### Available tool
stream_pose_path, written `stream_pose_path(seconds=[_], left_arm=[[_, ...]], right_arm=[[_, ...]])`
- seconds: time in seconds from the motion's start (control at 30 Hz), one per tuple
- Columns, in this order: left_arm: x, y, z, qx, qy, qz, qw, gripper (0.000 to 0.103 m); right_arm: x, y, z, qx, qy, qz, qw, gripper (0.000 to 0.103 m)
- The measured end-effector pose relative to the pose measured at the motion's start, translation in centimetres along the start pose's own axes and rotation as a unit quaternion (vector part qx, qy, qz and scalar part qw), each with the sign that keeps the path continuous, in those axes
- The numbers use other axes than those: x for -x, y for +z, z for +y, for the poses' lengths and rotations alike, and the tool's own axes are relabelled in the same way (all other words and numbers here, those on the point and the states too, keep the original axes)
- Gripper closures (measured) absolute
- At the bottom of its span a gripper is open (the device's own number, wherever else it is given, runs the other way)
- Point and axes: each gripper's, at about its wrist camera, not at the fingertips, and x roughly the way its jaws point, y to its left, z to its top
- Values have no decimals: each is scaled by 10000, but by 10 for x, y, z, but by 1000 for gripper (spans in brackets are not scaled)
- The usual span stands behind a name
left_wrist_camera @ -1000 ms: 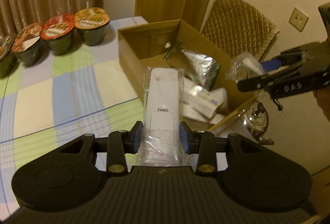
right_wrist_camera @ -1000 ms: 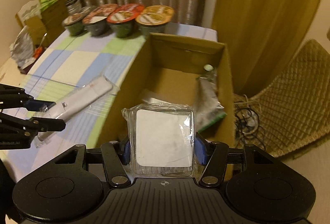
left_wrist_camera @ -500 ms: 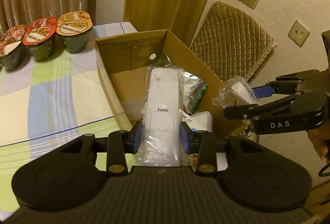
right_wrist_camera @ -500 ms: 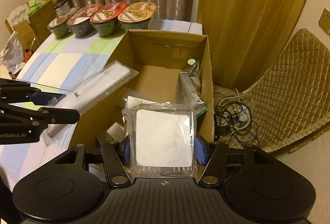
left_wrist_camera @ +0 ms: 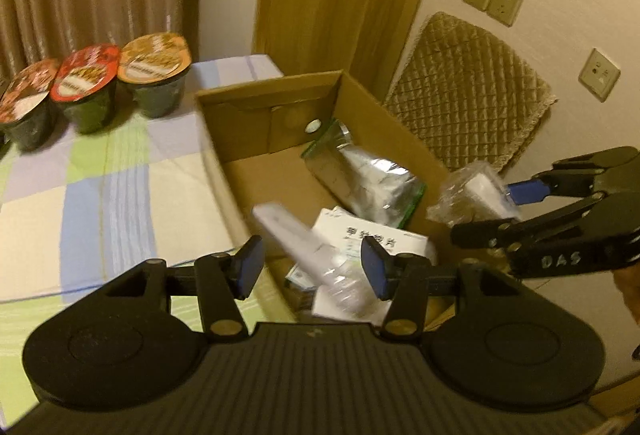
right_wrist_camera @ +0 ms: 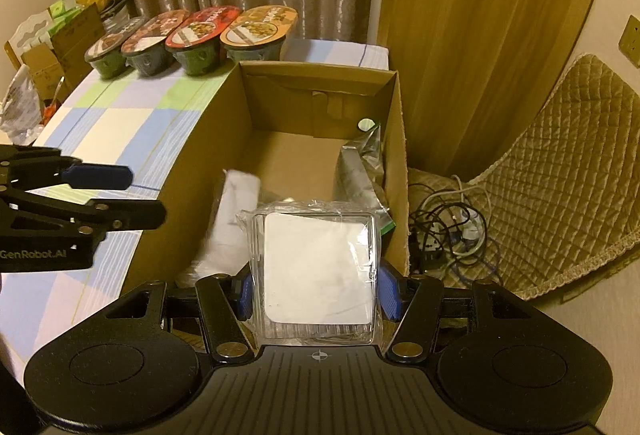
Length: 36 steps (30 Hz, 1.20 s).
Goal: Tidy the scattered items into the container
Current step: 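Open the left tool dropping the white packet while the right tool releases the clear container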
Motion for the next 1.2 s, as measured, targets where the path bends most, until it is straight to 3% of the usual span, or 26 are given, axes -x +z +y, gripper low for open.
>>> stream_pose_path(seconds=[0.57, 0.7, 0.73, 0.77, 0.8, 0.97, 1.2], left_arm=[[0, -18, 14, 93, 82, 154, 9998, 49], [1, -17, 15, 100, 92, 156, 9998, 46], [1, -17, 16, 108, 93, 157, 9998, 45], [1, -18, 17, 110, 97, 159, 9998, 44], [2, -18, 18, 109, 102, 164, 9998, 44], [6, -22, 23, 168, 142, 160, 9996, 42], [14, -26, 21, 172, 208, 67, 9996, 21]], right_arm=[[-14, 14, 13, 30, 66, -114, 9999, 43], [-20, 23, 15, -58, 247, -215, 9994, 42], [-20, 25, 16, -64, 284, -260, 9992, 36], [-20, 26, 16, -70, 257, -302, 9992, 9], [-19, 26, 16, -91, 194, -374, 9991, 2], [-13, 23, 14, -179, 124, -455, 9987, 2], [-3, -1, 11, -400, 124, -350, 9985, 2]])
